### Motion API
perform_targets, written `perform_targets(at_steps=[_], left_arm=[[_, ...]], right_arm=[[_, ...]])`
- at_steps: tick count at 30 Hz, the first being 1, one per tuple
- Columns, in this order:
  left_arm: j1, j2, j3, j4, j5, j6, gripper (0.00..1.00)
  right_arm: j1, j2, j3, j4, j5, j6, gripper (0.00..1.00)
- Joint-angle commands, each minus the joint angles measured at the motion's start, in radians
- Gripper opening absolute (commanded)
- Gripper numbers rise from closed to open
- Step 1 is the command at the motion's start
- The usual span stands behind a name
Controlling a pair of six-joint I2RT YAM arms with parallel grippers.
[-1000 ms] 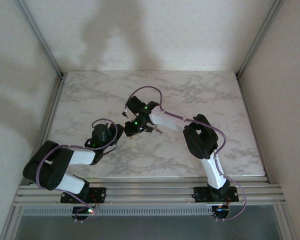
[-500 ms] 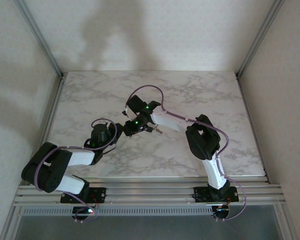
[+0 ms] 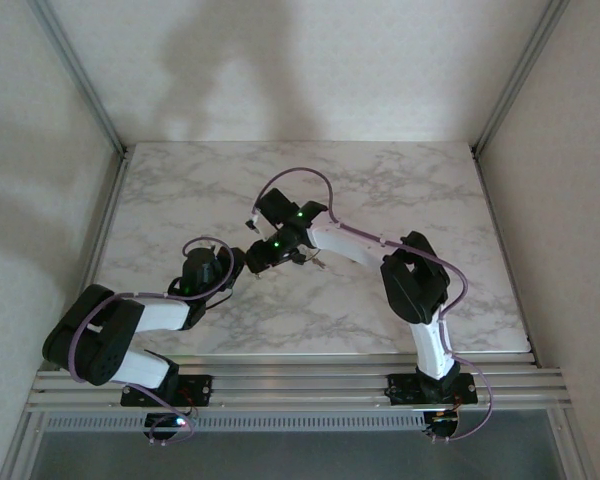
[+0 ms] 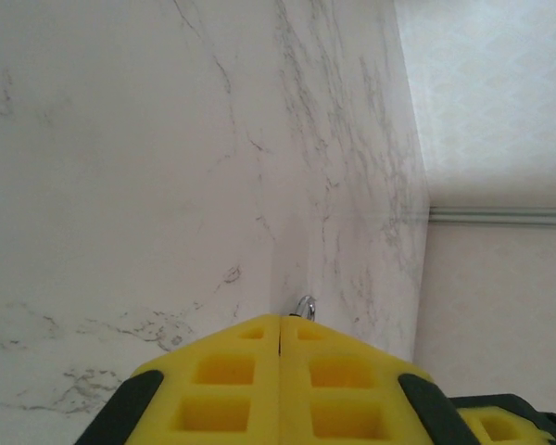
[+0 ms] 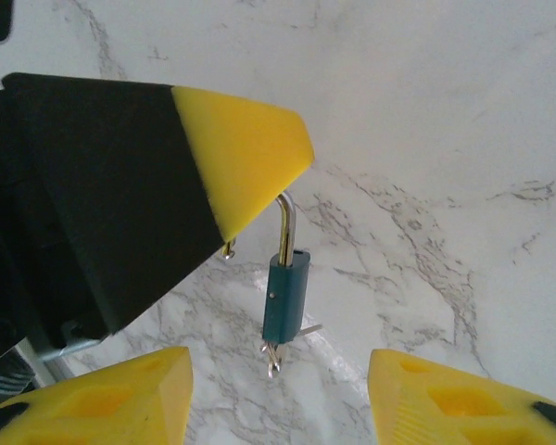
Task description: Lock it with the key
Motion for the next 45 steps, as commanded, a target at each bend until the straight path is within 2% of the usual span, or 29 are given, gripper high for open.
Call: perform_targets(at_steps=[1,4,6,14,17,27,38,45], left_arm=[[0.000,-0.029,0.013,-0.009,-0.007,0.017,0.00],[0.001,-0.042,0.025,-0.022,0.007,0.040,0.00],[0.001,-0.054,0.033,-0.027,0.012,0.062,0.00],[0.004,-0.070,0.103,-0.067,0.063,0.165,0.00],[0.003,-0.070,0.129,-0.087,0.068,0.190,0.00],[-0.002,-0.022,0.188,-0.045,0.144,0.244,0.00],[-0.023,0.032,0.164,0.043,0.157,0.268,0.00],[-0.026,0.061,0.143,0.093,0.174,0.245,0.00]], right_arm=[[-0.002,-0.052,-0.028,0.004,0.013,-0.009,0.53],[-0.003,-0.089,-0.072,0.031,0.018,0.006,0.53],[-0.003,-0.126,-0.114,0.061,0.022,0.017,0.58],[-0.012,-0.299,-0.275,0.166,0.133,0.059,0.89],[-0.025,-0.341,-0.318,0.187,0.130,0.070,0.99],[-0.093,-0.421,-0.469,0.346,-0.002,0.160,0.99],[-0.093,-0.399,-0.518,0.436,-0.015,0.167,0.98],[-0.093,-0.353,-0.520,0.486,-0.049,0.191,0.79]])
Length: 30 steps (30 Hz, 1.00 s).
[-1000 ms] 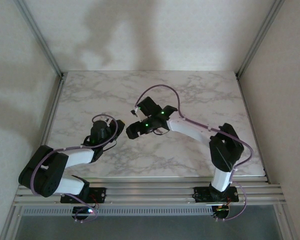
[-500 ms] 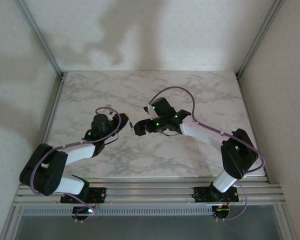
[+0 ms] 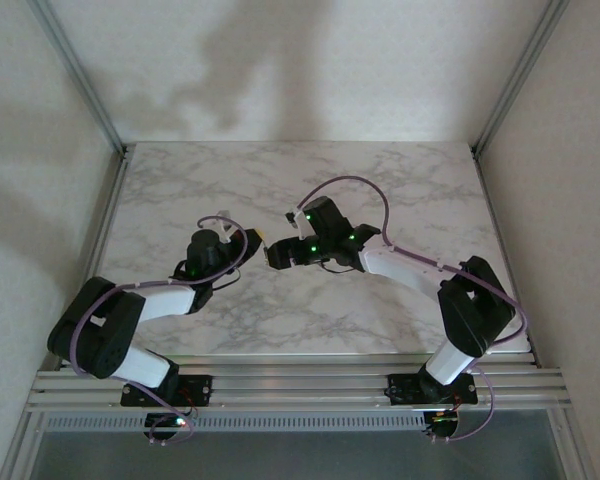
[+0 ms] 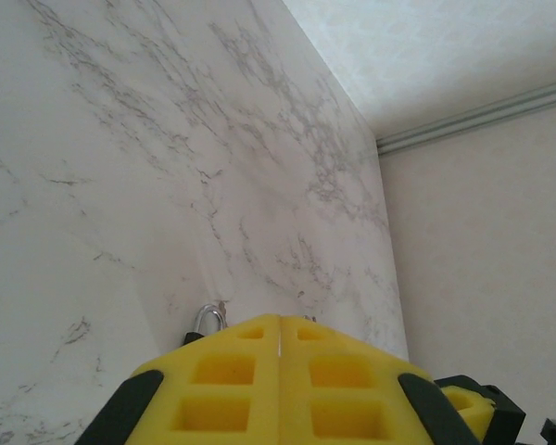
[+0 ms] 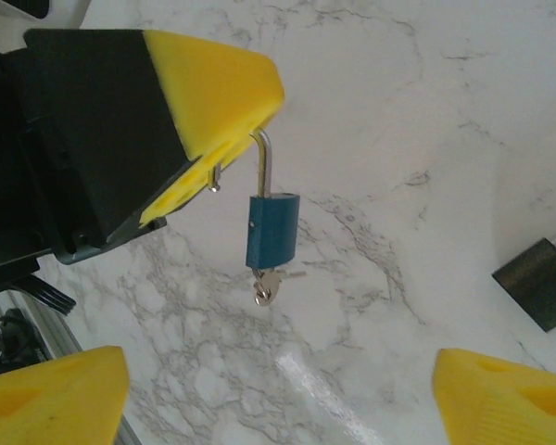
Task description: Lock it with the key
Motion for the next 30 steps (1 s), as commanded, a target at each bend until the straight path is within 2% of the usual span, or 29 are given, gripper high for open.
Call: perform_targets(at_steps=[1,3,12,30], left_arm=[[-0.013,0.017,-0.016,0.074,0.029,-0.005,0.00],[-0.015,0.023,-0.017,0.083,0.038,-0.010,0.00],[-0.028,0.021,-0.020,0.097,0.045,-0.020,0.00],[-0.053,0.021,-0.020,0.117,0.064,-0.020,0.00]], right_arm=[[-0.001,0.031,-0.007,0.046,-0.036,0.021,0.77],[0.001,0.040,-0.010,0.060,-0.044,0.029,0.72],[0.008,0.066,-0.003,0.083,-0.050,0.043,0.63],[0.023,0.100,0.015,0.081,-0.034,0.048,0.55]])
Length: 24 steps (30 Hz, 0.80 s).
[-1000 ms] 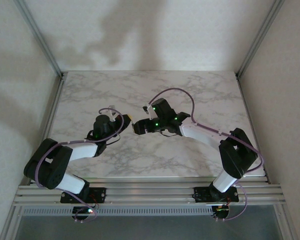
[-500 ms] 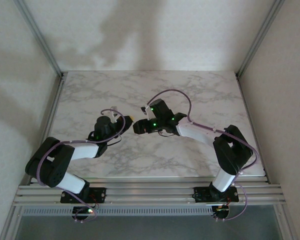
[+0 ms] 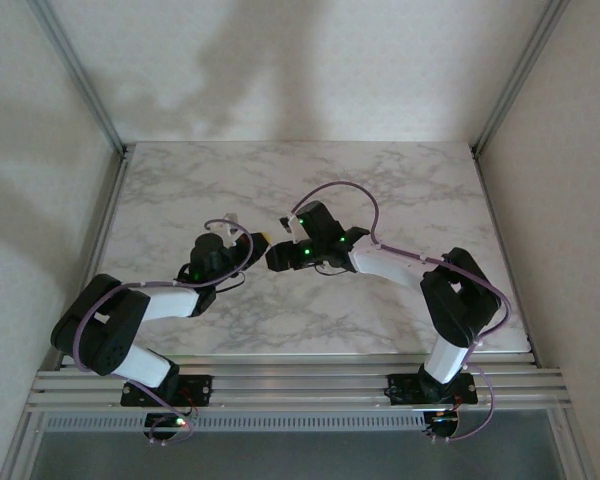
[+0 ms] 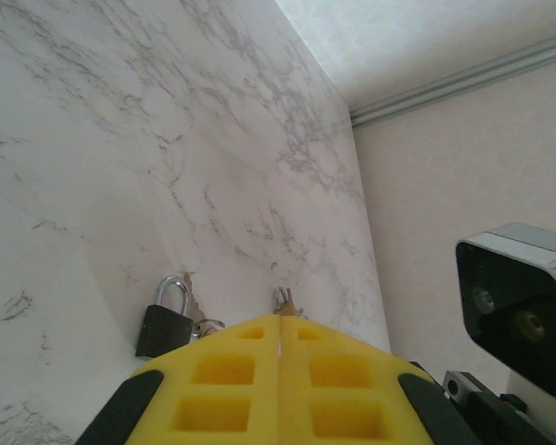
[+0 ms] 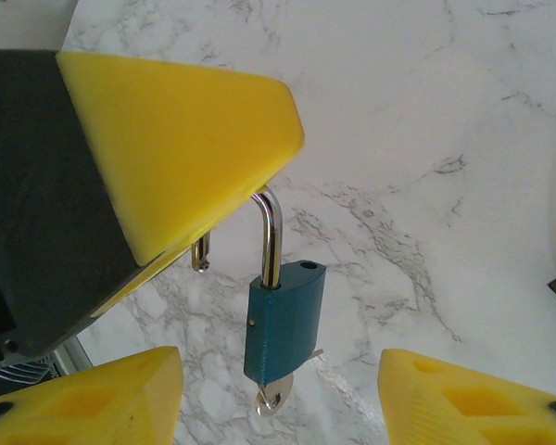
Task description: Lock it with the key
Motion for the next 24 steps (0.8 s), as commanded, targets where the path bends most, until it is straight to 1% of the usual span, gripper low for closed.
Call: perform_targets(at_steps=[1,15,16,17,23,24], left_arm=[[-0.013,0.004,-0.004,0.048,0.025,-0.005,0.00],[-0.024,0.025,0.013,0.046,0.049,-0.001,0.00],[-0.024,0.026,0.013,0.045,0.051,-0.001,0.00],[-0.024,0.026,0.014,0.045,0.053,-0.001,0.00],[-0.024,0.023,0.015,0.041,0.051,0.004,0.00],[-0.024,0.023,0.016,0.041,0.052,0.004,0.00]], right_arm=[[0.009,0.022,0.018,0.016,0.002,0.006,0.54],[0.009,0.007,0.010,0.019,0.024,0.006,0.51],[0.010,0.007,0.009,0.020,0.024,0.006,0.50],[0.010,0.007,0.010,0.020,0.020,0.005,0.47],[0.010,0.005,0.006,0.025,0.019,0.006,0.45],[0.010,0.006,0.005,0.025,0.017,0.006,0.42]])
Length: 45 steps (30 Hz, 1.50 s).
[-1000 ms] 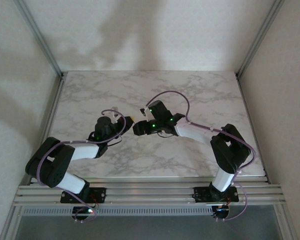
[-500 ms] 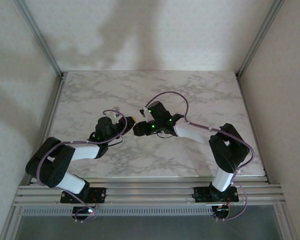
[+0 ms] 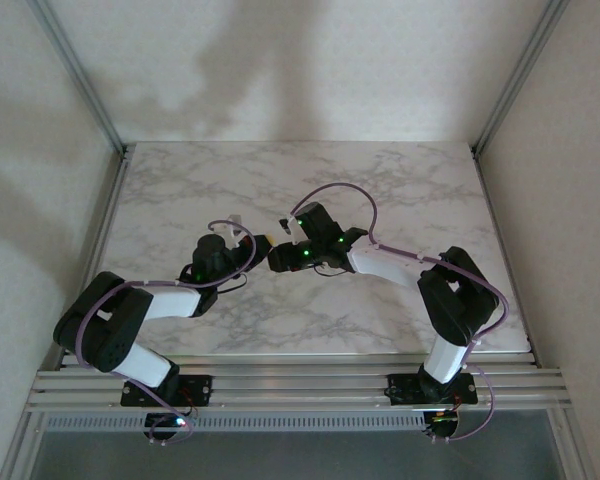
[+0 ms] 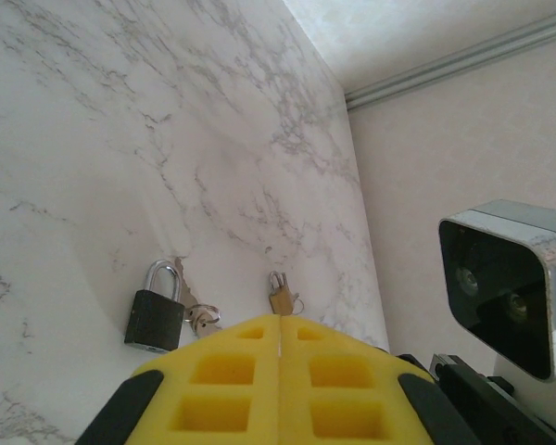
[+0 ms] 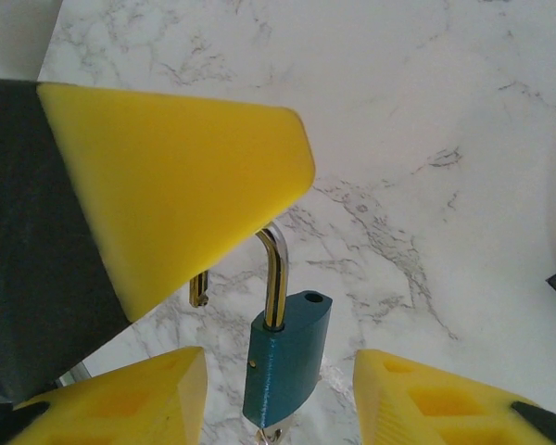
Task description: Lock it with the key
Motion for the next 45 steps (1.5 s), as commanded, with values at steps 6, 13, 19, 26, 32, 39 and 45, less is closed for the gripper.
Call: perform_targets(at_steps=[6,13,19,26,32,39,45], left_arm=[[-0.011,0.000,0.013,0.033,0.034,0.002,0.00],[-0.012,-0.014,0.003,0.056,0.044,-0.002,0.00],[-0.011,-0.037,-0.010,0.074,0.049,-0.001,0.00],[-0.011,-0.061,-0.020,0.080,0.050,0.009,0.00],[-0.010,-0.074,-0.024,0.075,0.047,0.020,0.00],[-0.011,-0.102,-0.031,0.070,0.045,0.034,0.00],[-0.009,-0.136,-0.038,0.058,0.040,0.054,0.00]], right_arm=[[0.008,-0.007,0.003,0.028,0.011,0.004,0.39],[0.008,-0.011,-0.001,0.032,0.007,0.002,0.35],[0.007,-0.028,-0.013,0.043,-0.005,-0.009,0.32],[0.007,-0.049,-0.022,0.040,-0.015,-0.023,0.30],[0.003,-0.066,-0.030,0.044,-0.030,-0.033,0.26],[-0.016,-0.083,-0.051,0.075,-0.101,-0.026,0.21],[-0.019,-0.102,-0.060,0.086,-0.150,-0.039,0.19]])
